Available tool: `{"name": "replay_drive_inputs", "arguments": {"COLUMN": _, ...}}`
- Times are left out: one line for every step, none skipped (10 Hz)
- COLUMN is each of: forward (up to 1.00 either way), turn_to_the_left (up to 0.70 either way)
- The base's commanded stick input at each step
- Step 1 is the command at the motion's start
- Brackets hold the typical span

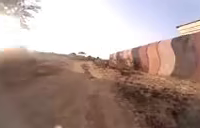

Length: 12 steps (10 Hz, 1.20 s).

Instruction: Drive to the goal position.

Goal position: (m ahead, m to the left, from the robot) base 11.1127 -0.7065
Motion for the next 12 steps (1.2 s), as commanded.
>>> {"name": "replay_drive_inputs", "arguments": {"forward": 0.7, "turn_to_the_left": 0.0}}
{"name": "replay_drive_inputs", "arguments": {"forward": 0.7, "turn_to_the_left": 0.0}}
{"name": "replay_drive_inputs", "arguments": {"forward": 0.7, "turn_to_the_left": 0.0}}
{"name": "replay_drive_inputs", "arguments": {"forward": 0.7, "turn_to_the_left": 0.0}}
{"name": "replay_drive_inputs", "arguments": {"forward": 0.7, "turn_to_the_left": 0.0}}
{"name": "replay_drive_inputs", "arguments": {"forward": 0.7, "turn_to_the_left": 0.0}}
{"name": "replay_drive_inputs", "arguments": {"forward": 0.7, "turn_to_the_left": 0.0}}
{"name": "replay_drive_inputs", "arguments": {"forward": 0.7, "turn_to_the_left": 0.0}}
{"name": "replay_drive_inputs", "arguments": {"forward": 0.7, "turn_to_the_left": 0.0}}
{"name": "replay_drive_inputs", "arguments": {"forward": 0.7, "turn_to_the_left": 0.0}}
{"name": "replay_drive_inputs", "arguments": {"forward": 0.7, "turn_to_the_left": 0.0}}
{"name": "replay_drive_inputs", "arguments": {"forward": 0.7, "turn_to_the_left": 0.0}}
